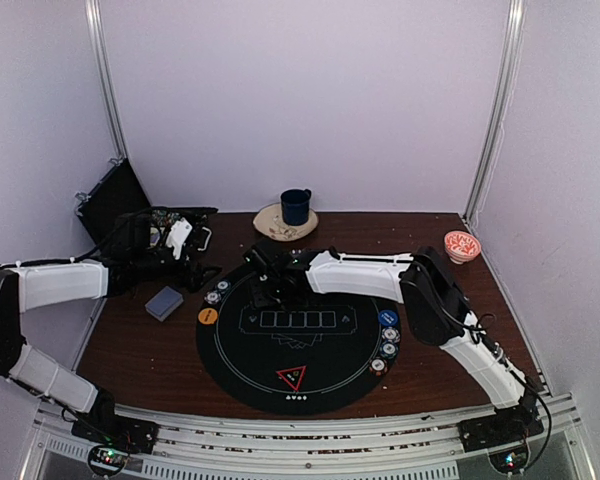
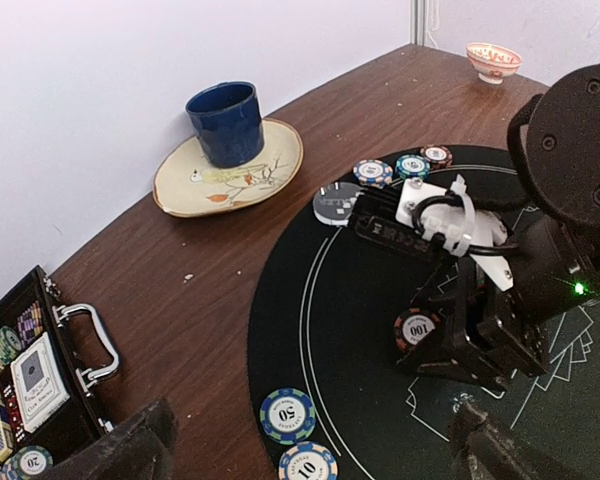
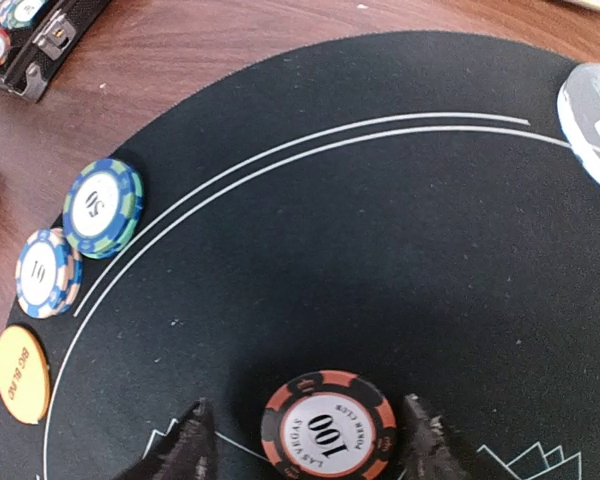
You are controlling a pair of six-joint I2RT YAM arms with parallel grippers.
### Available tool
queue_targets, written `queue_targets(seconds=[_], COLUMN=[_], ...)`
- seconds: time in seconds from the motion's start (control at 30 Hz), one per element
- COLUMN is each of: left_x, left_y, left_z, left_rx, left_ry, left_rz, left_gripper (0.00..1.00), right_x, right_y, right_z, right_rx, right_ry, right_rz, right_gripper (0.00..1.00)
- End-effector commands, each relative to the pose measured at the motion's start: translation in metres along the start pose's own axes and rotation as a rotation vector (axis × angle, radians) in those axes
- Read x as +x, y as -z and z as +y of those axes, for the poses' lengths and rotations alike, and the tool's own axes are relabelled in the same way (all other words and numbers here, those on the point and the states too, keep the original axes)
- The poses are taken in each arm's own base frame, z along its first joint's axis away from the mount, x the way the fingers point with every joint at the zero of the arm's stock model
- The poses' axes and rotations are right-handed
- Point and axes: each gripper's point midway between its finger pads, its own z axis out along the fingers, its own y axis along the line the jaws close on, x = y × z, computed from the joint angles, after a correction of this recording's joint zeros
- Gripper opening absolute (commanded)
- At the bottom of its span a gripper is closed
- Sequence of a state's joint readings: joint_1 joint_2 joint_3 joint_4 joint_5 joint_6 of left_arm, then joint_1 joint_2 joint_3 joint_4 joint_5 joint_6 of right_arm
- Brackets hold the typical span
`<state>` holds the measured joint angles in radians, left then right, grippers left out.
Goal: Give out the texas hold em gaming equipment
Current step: Place the poker chips pile on the poker table mat, then move the pile of poker chips to the big blind area.
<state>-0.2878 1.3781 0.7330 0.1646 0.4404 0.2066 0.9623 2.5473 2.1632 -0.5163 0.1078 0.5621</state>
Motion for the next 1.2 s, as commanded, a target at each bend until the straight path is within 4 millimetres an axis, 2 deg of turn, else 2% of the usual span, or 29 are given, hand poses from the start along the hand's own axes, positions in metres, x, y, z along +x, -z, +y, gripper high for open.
queue_targets(seconds=[0.0, 0.13, 0.27, 0.3, 0.33, 0.4, 0.47, 0.53, 0.63, 0.7, 0.87, 1.0, 1.17], left_x=[-0.008, -0.005, -0.005, -0.006, -0.005, -0.006, -0.004, -0.002, 0.007, 0.014, 0.024, 0.035, 0.053], left_y=[-0.002, -0.004, -0.006, -0.006, -0.007, -0.008, -0.011, -0.017, -0.029, -0.04, -0.068, -0.087, -0.105], left_z=[0.007, 0.004, 0.001, -0.001, -0.005, -0.015, -0.022, -0.027, -0.037, -0.044, -0.06, -0.074, -0.079], left_rx=[-0.015, 0.007, 0.037, 0.054, 0.082, 0.157, 0.222, 0.276, 0.33, 0.333, 0.346, 0.397, 0.396], left_ry=[-0.005, -0.007, -0.025, -0.033, -0.036, -0.036, -0.019, -0.003, 0.005, -0.017, -0.054, -0.066, -0.087], left_rz=[-0.032, -0.016, 0.004, 0.01, 0.018, 0.031, 0.059, 0.088, 0.154, 0.204, 0.307, 0.408, 0.531], left_gripper=[0.98, 0.98, 0.98, 0.98, 0.98, 0.98, 0.98, 0.98, 0.98, 0.98, 0.98, 0.98, 0.98], right_x=[0.015, -0.008, -0.031, -0.036, -0.031, -0.032, -0.035, -0.026, -0.012, 0.001, 0.022, 0.029, 0.03], right_y=[-0.006, 0.025, 0.073, 0.087, 0.096, 0.12, 0.15, 0.168, 0.188, 0.196, 0.205, 0.206, 0.209], right_z=[-0.006, -0.001, -0.015, -0.023, -0.035, -0.057, -0.079, -0.105, -0.132, -0.145, -0.168, -0.178, -0.184], right_rx=[0.008, -0.016, 0.019, 0.036, 0.058, 0.096, 0.121, 0.162, 0.188, 0.206, 0.249, 0.268, 0.283], right_ry=[0.04, 0.045, 0.044, 0.04, 0.042, 0.032, 0.016, -0.001, -0.031, -0.042, -0.053, -0.058, -0.07], right_rz=[0.059, 0.008, -0.058, -0.079, -0.077, -0.104, -0.145, -0.162, -0.193, -0.207, -0.236, -0.247, -0.269], right_gripper=[0.68, 0.73, 0.77, 0.79, 0.81, 0.85, 0.89, 0.92, 0.95, 0.99, 1.0, 1.0, 1.0])
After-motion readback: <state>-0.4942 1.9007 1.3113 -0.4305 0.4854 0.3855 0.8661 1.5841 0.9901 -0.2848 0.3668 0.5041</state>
